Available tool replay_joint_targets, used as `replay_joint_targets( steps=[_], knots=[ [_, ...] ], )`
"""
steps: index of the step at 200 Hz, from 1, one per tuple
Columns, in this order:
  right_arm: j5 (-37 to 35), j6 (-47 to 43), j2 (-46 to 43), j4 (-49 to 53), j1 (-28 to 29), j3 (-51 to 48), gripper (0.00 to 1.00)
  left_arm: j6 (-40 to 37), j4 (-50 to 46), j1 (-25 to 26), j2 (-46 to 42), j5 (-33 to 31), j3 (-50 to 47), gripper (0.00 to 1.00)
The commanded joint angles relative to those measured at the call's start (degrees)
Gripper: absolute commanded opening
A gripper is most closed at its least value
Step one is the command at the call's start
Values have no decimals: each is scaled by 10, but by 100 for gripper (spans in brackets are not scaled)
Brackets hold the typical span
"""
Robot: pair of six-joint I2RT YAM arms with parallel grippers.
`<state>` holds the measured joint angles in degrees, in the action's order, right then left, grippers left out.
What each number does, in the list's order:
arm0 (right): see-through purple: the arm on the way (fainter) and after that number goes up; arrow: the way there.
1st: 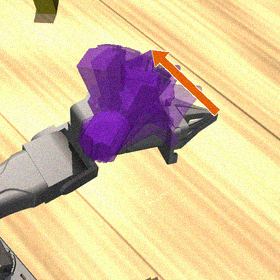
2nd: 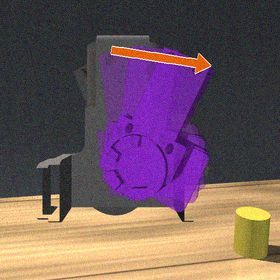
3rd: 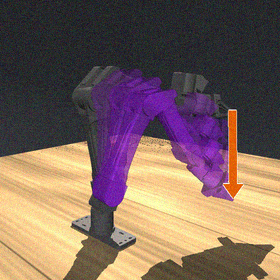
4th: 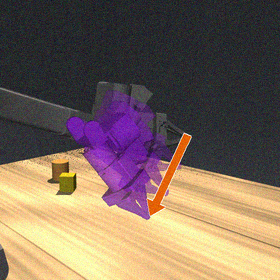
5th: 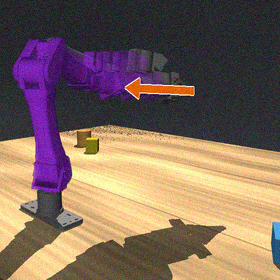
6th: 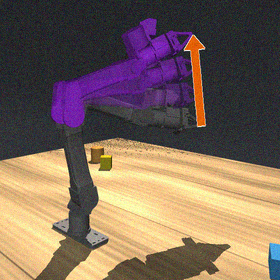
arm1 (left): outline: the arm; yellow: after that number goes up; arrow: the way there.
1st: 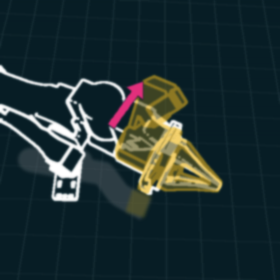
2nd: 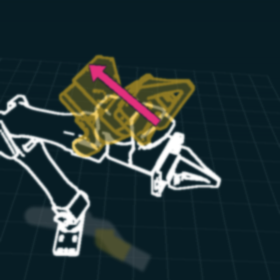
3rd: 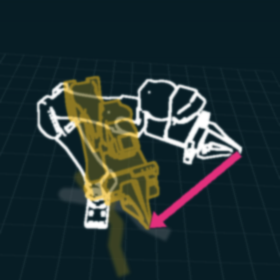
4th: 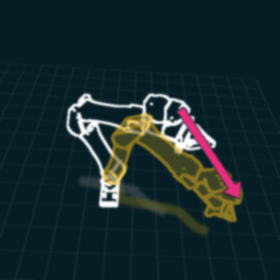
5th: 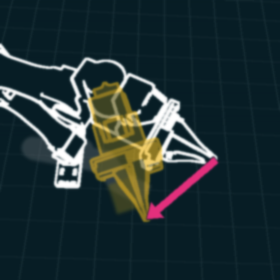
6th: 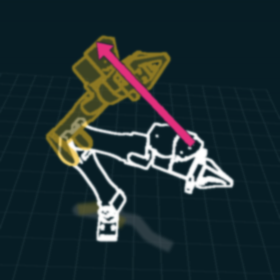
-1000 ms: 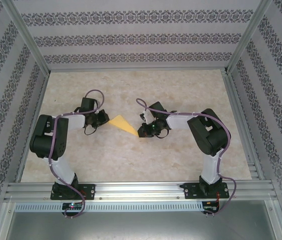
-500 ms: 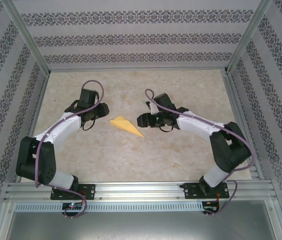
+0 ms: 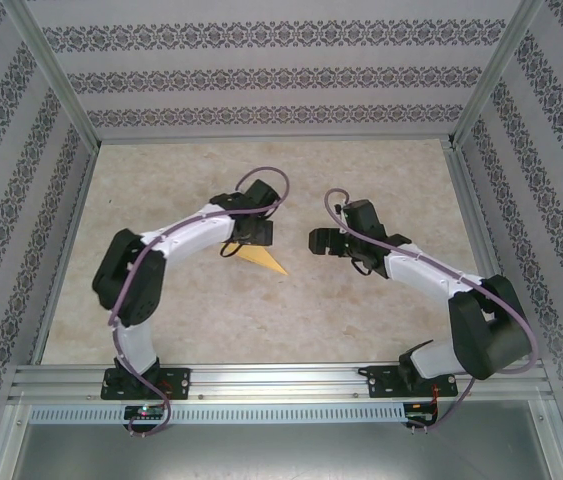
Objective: Fold a paper plane with a square sheet of paper (pick it up from the middle)
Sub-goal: Turn over a paper plane at the center of the table.
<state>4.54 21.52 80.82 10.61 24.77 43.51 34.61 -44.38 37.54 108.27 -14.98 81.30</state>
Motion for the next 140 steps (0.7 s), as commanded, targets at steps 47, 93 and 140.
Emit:
replay_joint_targets(
  steps=[47, 93, 140],
  knots=[
    [-28, 18, -4, -41, -20, -11, 90, 20, -148, 21, 107, -53, 113, 78],
    [-30, 20, 1, -36, -21, -7, 89, 44, -163, 31, 68, -43, 91, 70],
    [-29, 22, 5, -32, -21, -4, 89, 88, -133, 41, 25, -16, 26, 58]
  ],
)
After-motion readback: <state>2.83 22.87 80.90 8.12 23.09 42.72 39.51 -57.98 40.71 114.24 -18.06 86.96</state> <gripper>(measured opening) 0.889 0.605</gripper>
